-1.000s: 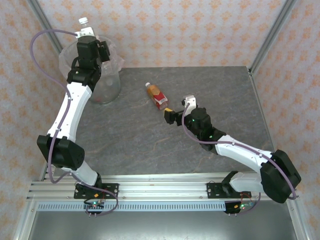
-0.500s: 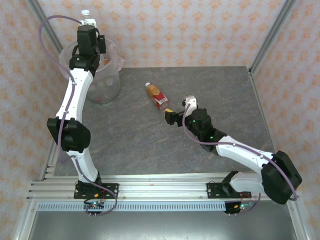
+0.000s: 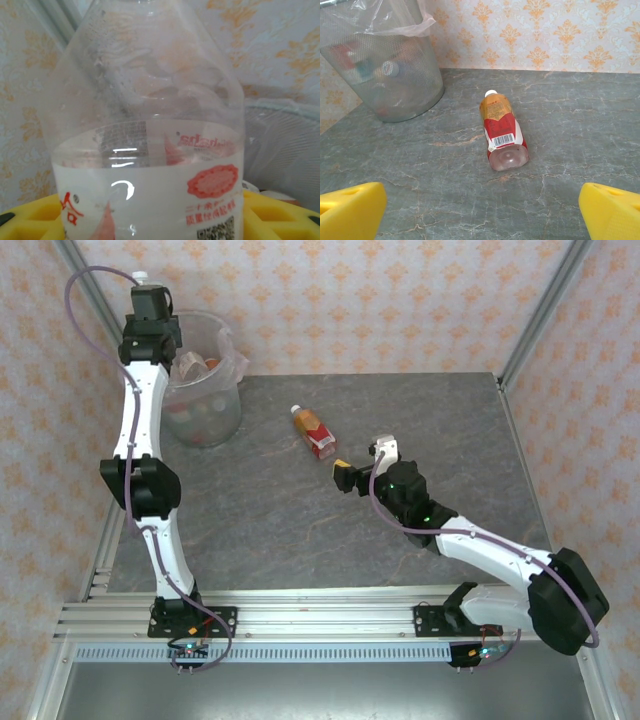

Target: Put the plastic bottles in the bin

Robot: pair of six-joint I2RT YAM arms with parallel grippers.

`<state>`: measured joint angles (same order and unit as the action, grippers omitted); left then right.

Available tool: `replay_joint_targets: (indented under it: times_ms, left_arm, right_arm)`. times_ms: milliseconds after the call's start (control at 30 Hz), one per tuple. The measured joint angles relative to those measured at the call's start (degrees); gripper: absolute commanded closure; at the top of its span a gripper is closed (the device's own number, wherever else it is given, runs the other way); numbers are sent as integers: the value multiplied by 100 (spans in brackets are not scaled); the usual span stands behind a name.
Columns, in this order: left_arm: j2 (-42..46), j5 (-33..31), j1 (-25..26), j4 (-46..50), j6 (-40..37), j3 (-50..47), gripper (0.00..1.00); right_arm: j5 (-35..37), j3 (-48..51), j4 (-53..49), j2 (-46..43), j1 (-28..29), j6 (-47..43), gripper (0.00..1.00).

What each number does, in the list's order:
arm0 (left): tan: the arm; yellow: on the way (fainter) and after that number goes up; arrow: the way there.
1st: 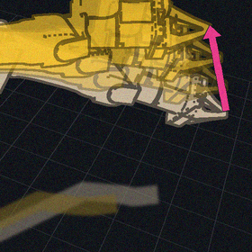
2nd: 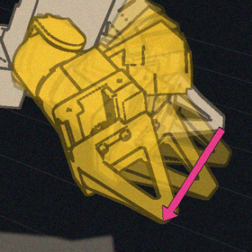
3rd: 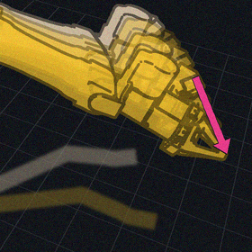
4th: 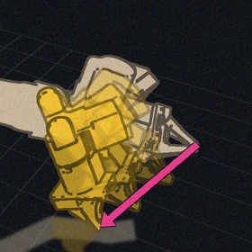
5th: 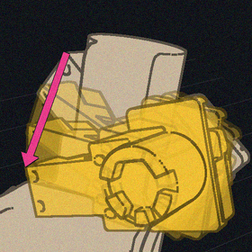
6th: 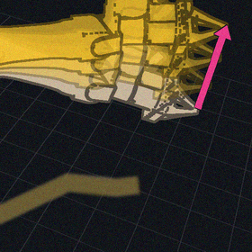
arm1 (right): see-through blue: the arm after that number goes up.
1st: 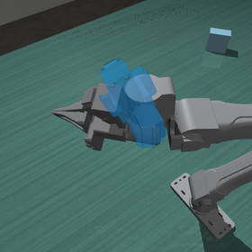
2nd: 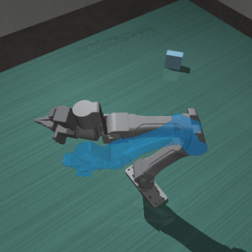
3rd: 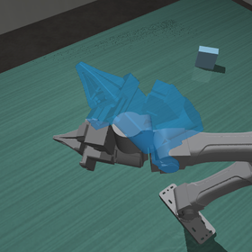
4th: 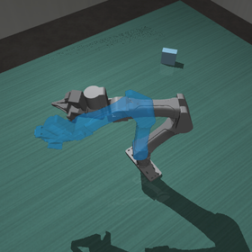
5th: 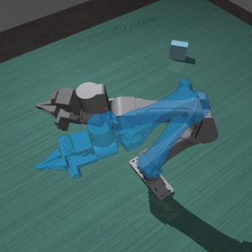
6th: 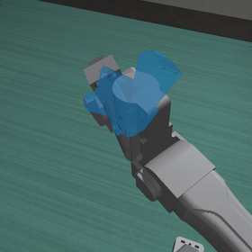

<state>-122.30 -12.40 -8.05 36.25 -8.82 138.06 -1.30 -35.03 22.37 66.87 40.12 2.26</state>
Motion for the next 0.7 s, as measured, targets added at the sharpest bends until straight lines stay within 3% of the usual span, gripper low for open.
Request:
replay_joint_targets:
  times_ms: [200, 400, 700]
  left_arm:
    - [-273, -42, -92, 402, 162, 291, 41]
    - [-426, -4, -92, 404, -177, 302, 38]
    - [-457, 520, -92, 629, -837, 334, 8]
  right_arm:
    - [0, 0, -4, 0, 0, 2, 1]
    - [0, 9, -4, -22, 0, 20, 1]
    - [4, 66, -7, -127, 0, 66, 1]
